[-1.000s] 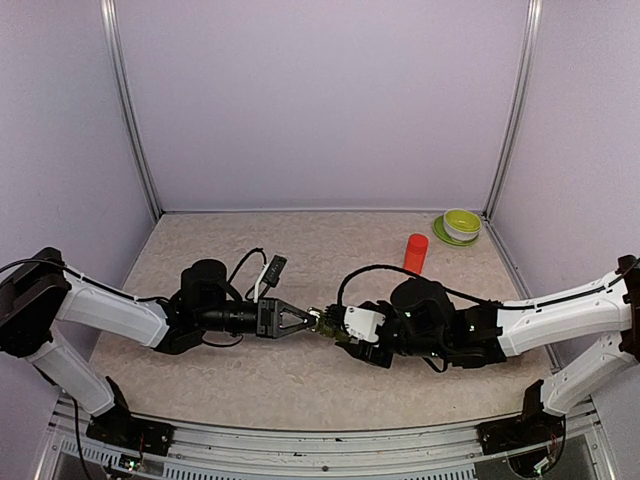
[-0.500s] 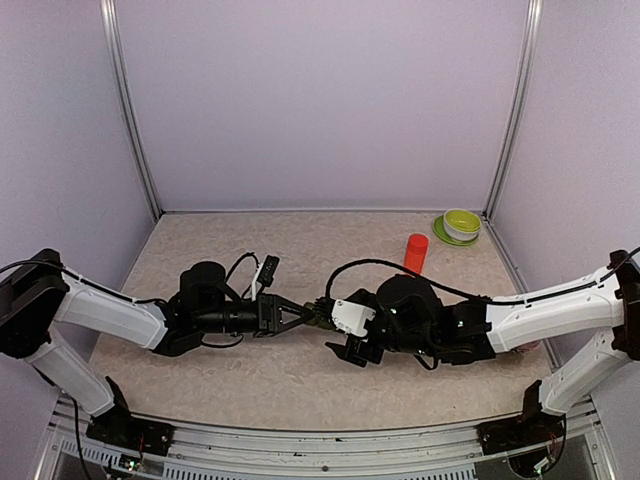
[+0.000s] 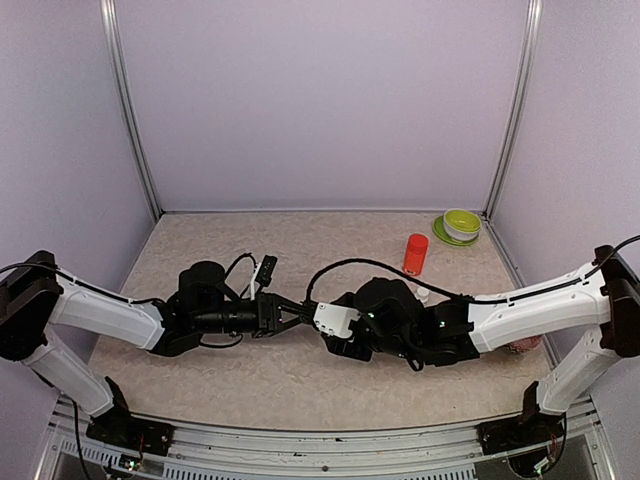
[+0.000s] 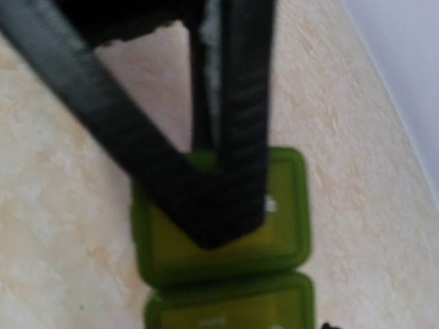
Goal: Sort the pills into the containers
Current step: Open the lid of the pill container from the compartment of the pill container.
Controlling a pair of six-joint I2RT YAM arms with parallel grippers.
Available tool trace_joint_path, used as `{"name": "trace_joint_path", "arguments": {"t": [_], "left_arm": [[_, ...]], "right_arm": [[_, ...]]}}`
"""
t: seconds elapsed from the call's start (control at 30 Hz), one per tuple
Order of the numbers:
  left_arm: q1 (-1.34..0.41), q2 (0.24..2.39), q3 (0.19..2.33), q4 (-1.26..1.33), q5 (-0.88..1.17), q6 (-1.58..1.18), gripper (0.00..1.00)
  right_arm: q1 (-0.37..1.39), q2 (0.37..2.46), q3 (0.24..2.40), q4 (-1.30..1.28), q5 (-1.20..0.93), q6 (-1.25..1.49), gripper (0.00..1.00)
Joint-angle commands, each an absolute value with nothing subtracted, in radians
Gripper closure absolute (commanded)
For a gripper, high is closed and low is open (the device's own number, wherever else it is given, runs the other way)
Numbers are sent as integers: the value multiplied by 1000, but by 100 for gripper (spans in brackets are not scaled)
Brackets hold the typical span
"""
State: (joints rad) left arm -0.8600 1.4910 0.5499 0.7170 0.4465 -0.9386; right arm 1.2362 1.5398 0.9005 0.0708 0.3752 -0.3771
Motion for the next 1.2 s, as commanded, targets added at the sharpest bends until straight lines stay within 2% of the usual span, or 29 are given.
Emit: {"name": "trace_joint_path", "arguments": {"t": [0.0,0.37,0.53,0.63,0.83,0.93,1.07,1.17], "left_arm": [[-867,1469,548,708,431,-937,78],[-867,1487,558,707,431,-948,76],[-867,1493,562,712,435,-951,76],[-867,1494,566,709,436,-951,75],[-867,1501,572,703,436,-945,75],[-867,1499,572,693,429,-935,75],[-867,1494,565,693,423,-933,75],[-867,1488,564,687,418,-926,75]], "right_arm": [[1253,1550,935,53,428,-411,39],[1282,1582,958,55,476,-473,40],[1285,1612,976,41,486,-479,47],[1287,1620,979,46,496,-480,57],[1287,1617,983,41,489,-480,71],[1287,1610,988,26,466,-464,82],[1287,1602,989,16,436,-436,85],[1287,1599,1001,-10,397,-415,79]]}}
